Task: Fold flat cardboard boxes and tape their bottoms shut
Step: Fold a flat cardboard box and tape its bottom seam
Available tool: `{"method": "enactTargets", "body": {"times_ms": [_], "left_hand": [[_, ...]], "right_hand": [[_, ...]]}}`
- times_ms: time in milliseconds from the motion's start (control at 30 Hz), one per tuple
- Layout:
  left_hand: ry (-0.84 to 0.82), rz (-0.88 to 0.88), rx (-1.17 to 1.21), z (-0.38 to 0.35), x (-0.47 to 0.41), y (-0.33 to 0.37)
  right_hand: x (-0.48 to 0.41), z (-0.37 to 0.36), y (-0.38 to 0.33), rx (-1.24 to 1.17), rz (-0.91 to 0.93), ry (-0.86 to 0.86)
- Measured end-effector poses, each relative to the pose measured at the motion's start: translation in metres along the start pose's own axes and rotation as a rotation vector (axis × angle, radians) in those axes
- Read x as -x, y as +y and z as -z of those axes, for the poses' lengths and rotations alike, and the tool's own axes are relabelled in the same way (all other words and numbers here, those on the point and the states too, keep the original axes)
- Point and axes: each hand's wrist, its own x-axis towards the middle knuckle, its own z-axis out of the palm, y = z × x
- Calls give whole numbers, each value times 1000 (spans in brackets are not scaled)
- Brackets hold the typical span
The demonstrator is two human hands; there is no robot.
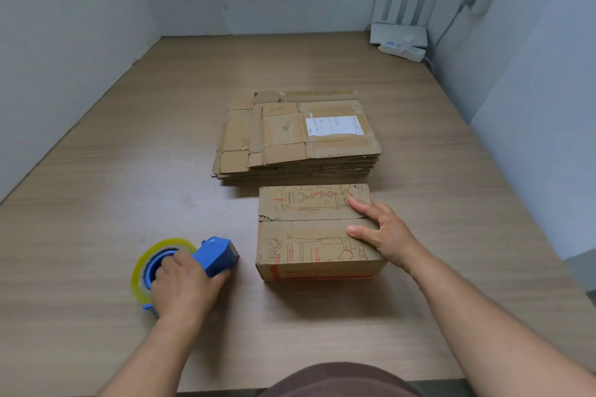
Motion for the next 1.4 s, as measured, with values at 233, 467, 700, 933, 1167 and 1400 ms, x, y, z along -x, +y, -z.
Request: {"method": "enactTargets", "body": {"times_ms": [233,467,700,933,1167,1400], "left_hand": [[-253,-7,150,31,-34,-8],[-215,-400,520,107,-19,51],[-499,-724,99,96,2,106],[-508,-768,4,94,-7,114],[-559,-781,36,99,-11,115],[-629,-791,48,104,-17,120]], "right_hand": [[-2,0,3,3,-5,3],[-1,1,4,-15,0,4],[1,1,3,-31,-16,1],[9,5,-24,-13,158,139],[18,-7,-34,-214,142,-37],[21,0,-37,-297,150,-30]]}}
